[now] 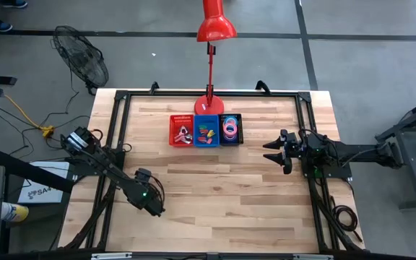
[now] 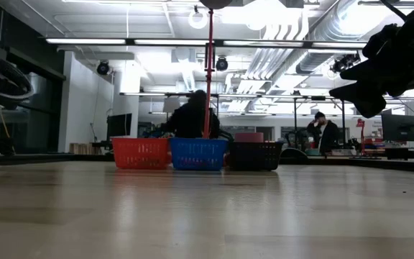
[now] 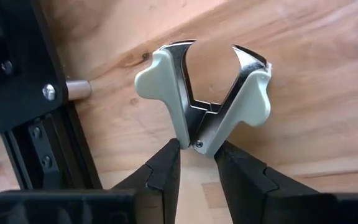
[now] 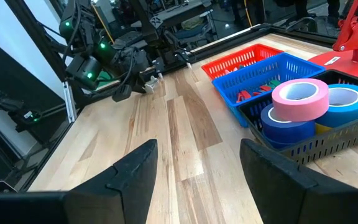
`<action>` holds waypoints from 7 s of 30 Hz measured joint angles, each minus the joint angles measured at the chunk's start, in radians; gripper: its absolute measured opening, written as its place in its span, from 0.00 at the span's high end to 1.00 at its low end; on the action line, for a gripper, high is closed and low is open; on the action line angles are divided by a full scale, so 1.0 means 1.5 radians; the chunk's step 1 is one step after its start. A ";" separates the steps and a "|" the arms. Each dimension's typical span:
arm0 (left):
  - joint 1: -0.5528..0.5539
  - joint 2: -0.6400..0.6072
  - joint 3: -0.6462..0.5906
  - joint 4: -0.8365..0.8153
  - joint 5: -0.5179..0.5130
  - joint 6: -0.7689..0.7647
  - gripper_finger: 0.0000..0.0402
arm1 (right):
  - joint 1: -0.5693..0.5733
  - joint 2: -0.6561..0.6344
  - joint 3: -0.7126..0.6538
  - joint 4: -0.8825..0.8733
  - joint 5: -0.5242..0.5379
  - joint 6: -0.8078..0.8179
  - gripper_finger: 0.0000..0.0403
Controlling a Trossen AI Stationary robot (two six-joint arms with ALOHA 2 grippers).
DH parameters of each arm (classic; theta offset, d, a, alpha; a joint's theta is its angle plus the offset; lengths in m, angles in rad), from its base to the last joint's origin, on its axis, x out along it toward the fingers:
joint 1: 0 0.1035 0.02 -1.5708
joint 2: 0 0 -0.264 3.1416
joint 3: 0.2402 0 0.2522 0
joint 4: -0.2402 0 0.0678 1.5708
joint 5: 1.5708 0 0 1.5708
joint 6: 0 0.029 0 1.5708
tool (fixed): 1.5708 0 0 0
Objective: Pick and place Stapler, Stapler remover, tape
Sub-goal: Put the gray staple remover into the red basket, then return to Home Position
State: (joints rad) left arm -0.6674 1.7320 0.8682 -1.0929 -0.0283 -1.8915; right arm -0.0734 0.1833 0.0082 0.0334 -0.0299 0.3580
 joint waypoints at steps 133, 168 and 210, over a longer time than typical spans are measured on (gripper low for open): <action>0.681 -0.154 0.102 0.303 -0.094 1.008 0.73 | 0.000 0.000 0.000 0.000 0.000 0.000 0.45; 0.751 -0.029 0.155 0.295 -0.075 0.977 0.26 | 0.000 0.000 0.000 0.000 0.000 0.000 0.45; 0.540 -0.754 -0.490 0.959 0.081 1.310 0.21 | 0.000 0.000 0.000 0.000 0.000 0.000 0.45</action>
State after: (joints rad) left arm 0.1432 0.6009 0.1336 0.3451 0.0935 0.0742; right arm -0.0734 0.1837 0.0082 0.0330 -0.0301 0.3580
